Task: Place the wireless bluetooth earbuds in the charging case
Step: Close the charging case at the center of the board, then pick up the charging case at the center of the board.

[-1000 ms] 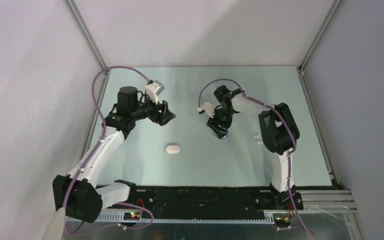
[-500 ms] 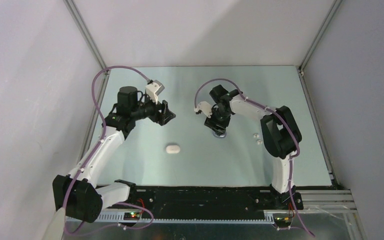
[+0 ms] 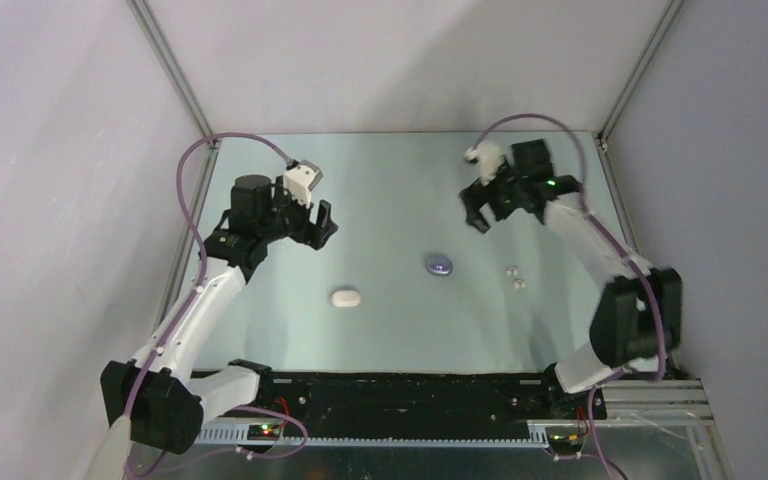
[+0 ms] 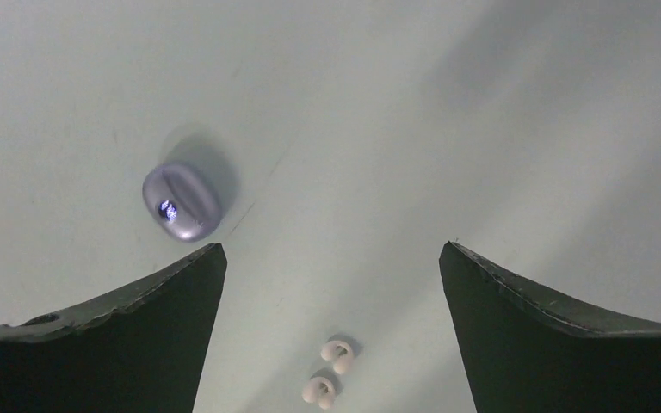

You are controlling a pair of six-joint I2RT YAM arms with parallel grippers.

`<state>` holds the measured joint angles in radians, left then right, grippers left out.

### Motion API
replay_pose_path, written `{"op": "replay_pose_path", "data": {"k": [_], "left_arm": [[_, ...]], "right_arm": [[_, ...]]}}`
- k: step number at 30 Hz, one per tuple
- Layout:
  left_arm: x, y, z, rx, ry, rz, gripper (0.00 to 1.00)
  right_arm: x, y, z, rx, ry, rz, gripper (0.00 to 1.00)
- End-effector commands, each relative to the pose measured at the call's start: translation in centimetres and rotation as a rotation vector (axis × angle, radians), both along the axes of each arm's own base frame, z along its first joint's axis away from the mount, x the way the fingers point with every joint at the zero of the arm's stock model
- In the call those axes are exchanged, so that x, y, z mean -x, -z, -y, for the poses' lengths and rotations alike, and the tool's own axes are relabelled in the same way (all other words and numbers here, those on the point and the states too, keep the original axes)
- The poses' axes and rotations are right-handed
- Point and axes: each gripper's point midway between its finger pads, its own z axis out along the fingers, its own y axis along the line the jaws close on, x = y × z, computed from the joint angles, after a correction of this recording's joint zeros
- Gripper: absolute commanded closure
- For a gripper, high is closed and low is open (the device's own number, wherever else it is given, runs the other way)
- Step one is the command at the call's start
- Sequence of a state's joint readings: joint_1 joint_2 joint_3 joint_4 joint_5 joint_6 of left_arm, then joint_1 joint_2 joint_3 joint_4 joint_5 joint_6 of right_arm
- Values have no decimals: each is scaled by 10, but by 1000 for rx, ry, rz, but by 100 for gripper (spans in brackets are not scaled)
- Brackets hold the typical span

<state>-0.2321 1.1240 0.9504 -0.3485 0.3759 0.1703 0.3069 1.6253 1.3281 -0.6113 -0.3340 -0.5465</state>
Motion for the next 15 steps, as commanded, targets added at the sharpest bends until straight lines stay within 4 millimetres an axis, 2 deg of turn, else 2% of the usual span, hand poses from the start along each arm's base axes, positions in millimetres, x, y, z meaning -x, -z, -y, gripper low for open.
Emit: {"op": "replay_pose_path", "data": {"k": [1,2,4,8,9,12,13,14,15], "left_arm": [[-7,-8,-21,-97,-61,56,14],[-8,4,-30,-114,-106,2,5],[-5,21,-36,-64,-165,-106,1],[-5,34,-48,110,-326,-245,0],[-3,38,-50,149,-376,-279,0],[-2,48,-68,225,-546,-376,0],[-2,50,-71,251,-573,-395,0],[1,51,-73,317,-584,-430,0],[1,46,-73,358,-574,-426,1]], "right_arm": [[-21,-59,19,-299,267,101,1],[-11,-57,8,-345,213,29,1],[10,-50,-17,-394,75,-82,6],[48,-33,-77,-316,-281,-53,20],[61,-22,-97,-259,-444,-2,26],[69,-4,-135,-208,-605,60,30],[74,7,-151,-202,-653,54,31],[72,7,-161,-195,-678,74,31],[74,20,-174,-174,-701,64,31]]}}
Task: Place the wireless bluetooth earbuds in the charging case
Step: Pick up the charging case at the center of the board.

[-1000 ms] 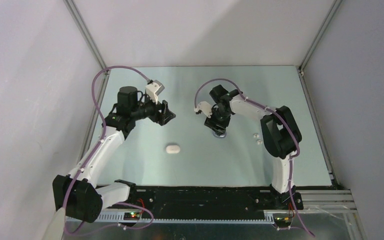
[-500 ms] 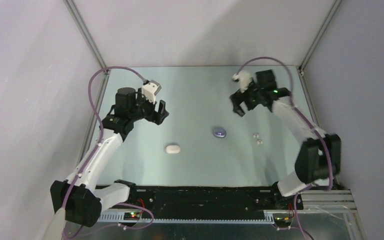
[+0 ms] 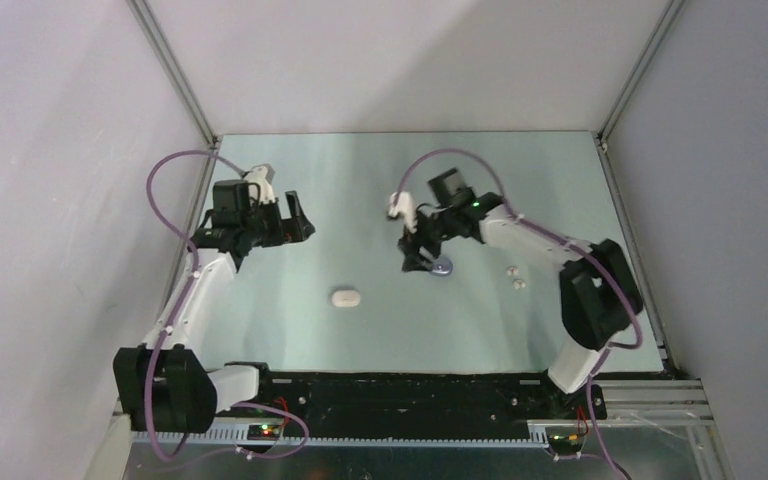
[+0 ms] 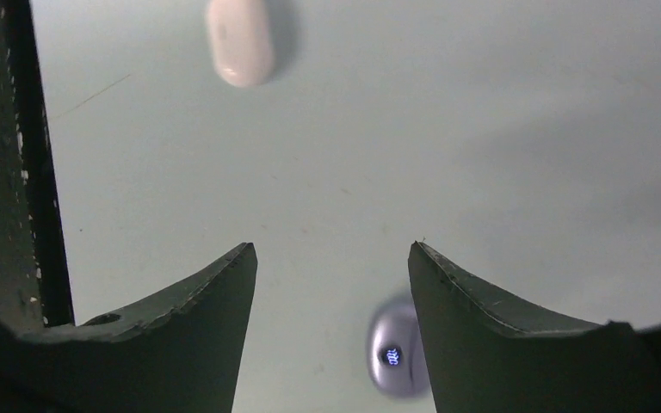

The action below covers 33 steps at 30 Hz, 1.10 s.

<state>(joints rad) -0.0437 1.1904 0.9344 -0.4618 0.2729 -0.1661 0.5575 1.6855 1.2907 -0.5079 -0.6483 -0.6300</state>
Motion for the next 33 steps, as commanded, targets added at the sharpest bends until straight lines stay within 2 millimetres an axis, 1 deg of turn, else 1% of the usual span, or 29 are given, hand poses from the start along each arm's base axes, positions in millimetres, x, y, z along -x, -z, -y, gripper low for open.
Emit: {"op": "replay_pose_path", "data": {"k": [1,2,3,4,5,6,7,8,9,10,11,12,15,18,21,23,24,25,26,27,28,29,30,31,32,33], "left_arm": [[8,-3,-4,250,-139,-78,3],[10,-4,-4,268,-134,-77,8],[14,-4,-6,281,-139,-76,10],[16,-2,-13,264,-173,-78,12],[19,4,-17,251,-197,-90,13],[22,7,-24,225,-236,-91,13],[25,12,-27,218,-254,-104,13],[28,13,-31,211,-274,-102,12],[31,18,-33,216,-290,-115,12],[34,17,-34,222,-298,-110,12],[37,21,-33,234,-313,-122,12],[38,18,-34,247,-328,-114,12],[44,23,-32,273,-350,-124,12],[48,26,-31,293,-362,-137,13],[48,26,-31,295,-363,-142,14],[48,26,-31,294,-366,-140,14],[48,26,-32,293,-368,-141,14],[48,26,-32,291,-369,-140,14],[48,26,-32,291,-370,-141,14],[48,26,-32,292,-369,-140,14],[48,27,-32,292,-370,-141,14],[48,27,-32,294,-367,-141,14],[48,28,-31,297,-363,-144,15],[46,27,-30,304,-353,-134,15],[45,29,-28,308,-345,-132,16],[40,26,-25,321,-319,-115,17]], "right_arm": [[-2,9,-52,-8,-199,142,31],[2,20,-63,15,-220,135,30],[7,19,-77,14,-237,143,30],[5,31,-84,39,-232,146,30],[11,33,-96,39,-243,150,28],[9,41,-103,49,-235,161,27],[17,43,-112,47,-241,156,25],[16,49,-120,47,-235,164,24],[24,56,-128,52,-245,148,23],[25,56,-134,51,-245,152,23],[33,65,-139,63,-256,130,23],[36,65,-143,63,-261,127,22],[49,77,-151,74,-284,92,22],[57,83,-155,86,-312,87,25],[59,94,-157,113,-318,79,28],[58,98,-160,123,-314,82,32],[58,101,-162,127,-318,82,38],[57,100,-164,131,-316,87,40],[58,104,-164,144,-315,77,44],[55,102,-167,144,-312,82,47],[57,106,-165,158,-314,70,53],[56,105,-165,158,-320,76,57],[57,104,-164,160,-325,77,64],[57,104,-162,165,-324,81,67],[54,93,-162,150,-322,106,72],[53,93,-156,156,-310,113,74]]}}
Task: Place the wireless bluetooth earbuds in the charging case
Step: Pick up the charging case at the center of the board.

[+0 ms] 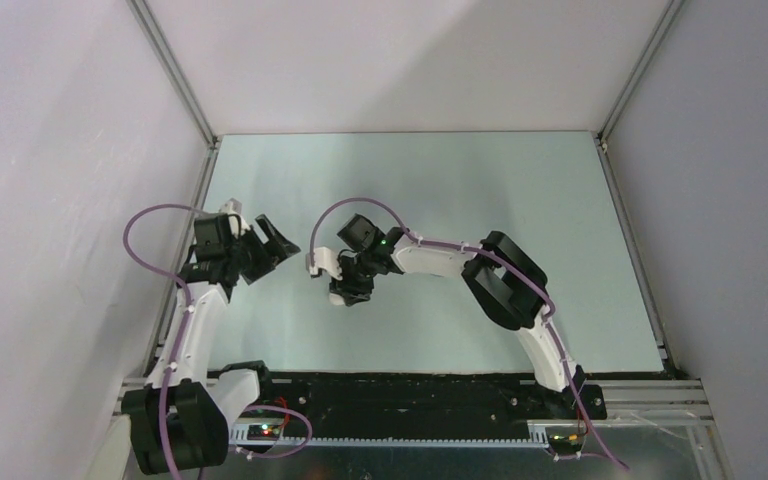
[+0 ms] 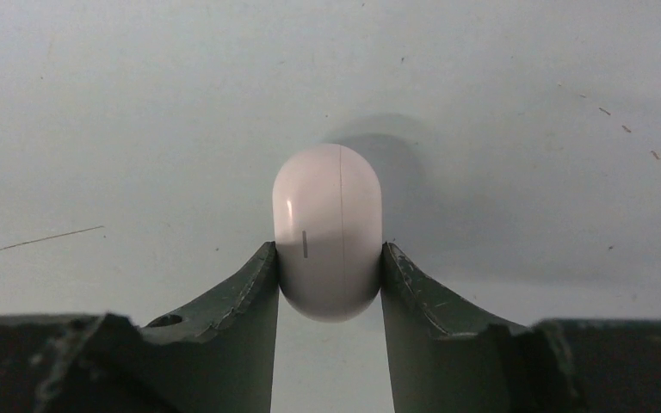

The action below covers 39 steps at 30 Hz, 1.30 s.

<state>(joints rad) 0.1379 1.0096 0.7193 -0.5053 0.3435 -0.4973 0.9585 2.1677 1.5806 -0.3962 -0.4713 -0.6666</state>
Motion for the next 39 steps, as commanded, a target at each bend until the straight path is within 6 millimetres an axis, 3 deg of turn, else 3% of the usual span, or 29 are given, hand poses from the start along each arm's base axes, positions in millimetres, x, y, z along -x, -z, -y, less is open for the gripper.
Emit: {"op": "replay_pose_path", "data": {"k": [1,2,3,4,5,6,7,8,10,14,19,23,28,37,39], "left_arm": [[-12,-7,5,34,32,70,18],[-19,-10,11,55,63,97,19],[-26,-19,17,79,101,150,20],[-31,-22,23,98,130,173,20],[-40,-40,34,132,197,262,20],[-44,-48,44,157,242,305,21],[-51,-70,56,178,319,413,21],[-53,-87,67,198,372,479,21],[-54,-129,92,215,517,648,21],[-43,-185,140,258,765,828,20],[-37,-203,178,343,935,852,13],[-30,-207,198,364,1013,864,21],[-36,-200,206,375,1047,789,40],[-51,-184,205,324,981,713,37],[-50,-183,206,330,989,711,41]], "right_arm": [[-15,-42,1,-68,28,87,75],[-21,-43,11,-74,62,90,75],[-29,-78,10,-157,81,147,76],[-37,-85,21,-172,118,154,77],[-45,-119,23,-242,147,209,77],[-54,-130,33,-263,191,216,77],[-59,-161,38,-320,218,256,76],[-67,-174,47,-343,256,263,76],[-74,-222,65,-423,299,338,75],[-77,-268,93,-498,322,473,74],[-79,-277,111,-509,341,552,72],[-79,-284,112,-535,362,566,73],[-82,-294,109,-572,368,600,73],[-79,-309,103,-615,336,652,74],[-79,-311,102,-617,331,665,74]]}}
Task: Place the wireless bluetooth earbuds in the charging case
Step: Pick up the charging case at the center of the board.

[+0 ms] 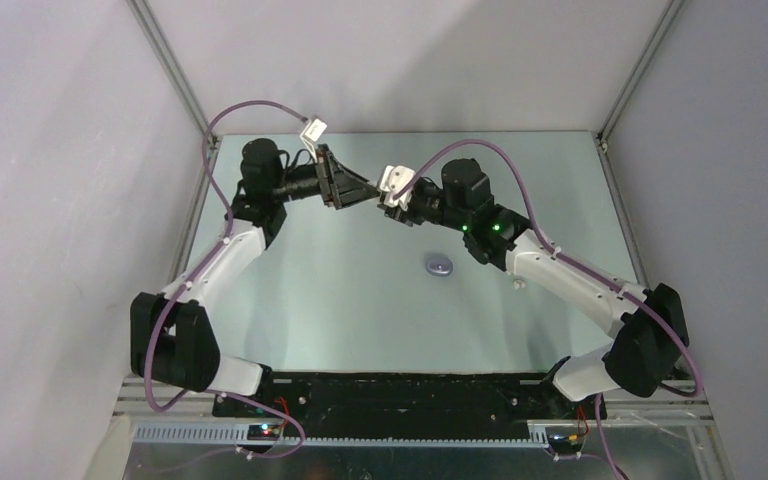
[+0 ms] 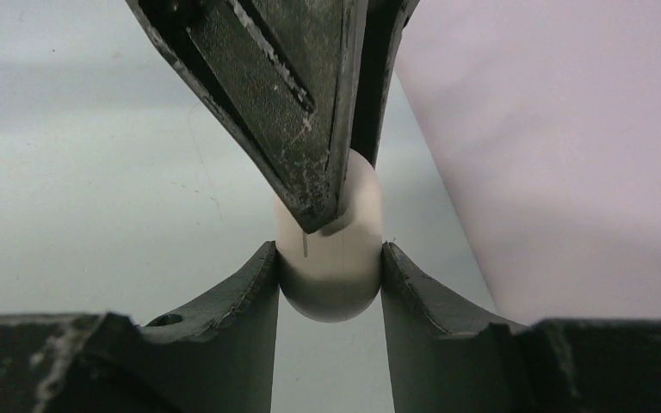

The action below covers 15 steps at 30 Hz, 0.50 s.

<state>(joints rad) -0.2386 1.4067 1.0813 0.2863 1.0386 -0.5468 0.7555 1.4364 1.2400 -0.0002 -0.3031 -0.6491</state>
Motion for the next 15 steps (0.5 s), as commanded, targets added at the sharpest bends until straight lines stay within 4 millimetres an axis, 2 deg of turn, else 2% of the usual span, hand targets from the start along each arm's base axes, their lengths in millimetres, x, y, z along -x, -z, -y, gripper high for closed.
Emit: {"op": "replay_pose_path", "data": {"k": [1,5,8,10,15], "left_arm": [[-4,-3,2,-21,-11,29,42],[-2,-4,3,-18,13,36,52],[-2,-4,5,-13,35,39,64],[-1,-4,7,-8,51,37,68],[-1,-5,10,-3,84,31,69]], "right_arm": [[-2,-33,-3,-60,-5,108,74],[-4,-35,-4,-59,-2,128,75],[-4,-35,-6,-62,-2,131,74],[-5,-35,-7,-65,3,134,74],[-9,-35,-9,-74,18,135,74]]}}
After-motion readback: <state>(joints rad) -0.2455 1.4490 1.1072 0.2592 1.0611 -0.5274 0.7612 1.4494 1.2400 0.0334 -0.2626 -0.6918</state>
